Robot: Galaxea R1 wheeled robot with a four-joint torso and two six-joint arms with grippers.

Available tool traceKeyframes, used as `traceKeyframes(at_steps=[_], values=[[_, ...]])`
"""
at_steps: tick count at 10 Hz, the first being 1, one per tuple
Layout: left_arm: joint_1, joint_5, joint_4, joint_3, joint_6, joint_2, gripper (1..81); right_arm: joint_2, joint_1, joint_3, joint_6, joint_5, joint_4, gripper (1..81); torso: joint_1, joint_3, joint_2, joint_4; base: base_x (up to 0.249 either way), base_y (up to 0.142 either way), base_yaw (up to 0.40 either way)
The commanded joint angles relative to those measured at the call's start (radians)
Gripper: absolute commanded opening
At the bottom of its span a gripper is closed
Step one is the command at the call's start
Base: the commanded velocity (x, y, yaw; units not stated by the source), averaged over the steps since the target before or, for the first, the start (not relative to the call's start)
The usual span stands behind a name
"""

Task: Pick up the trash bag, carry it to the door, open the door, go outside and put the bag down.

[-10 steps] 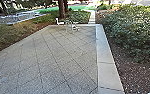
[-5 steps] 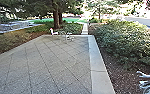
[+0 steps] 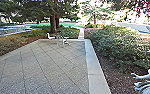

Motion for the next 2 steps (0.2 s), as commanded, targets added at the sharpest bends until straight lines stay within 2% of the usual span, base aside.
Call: traceKeyframes(at_steps=[1, 2], values=[[-0.002, -0.01, 0.027, 0.0, 0.002, 0.033, 81.1, 0.008, 0.035, 0.008, 0.0, -0.066, 0.006, 81.1, 0.001, 0.0, 0.0, 0.0, 0.0, 0.0, 0.0], [0.011, -0.092, 0.025, 0.0, -0.003, 0.044, 81.1, 0.008, 0.037, 0.008, 0.0, -0.066, 0.006, 81.1, 0.001, 0.0, 0.0, 0.0, 0.0, 0.0, 0.0]])
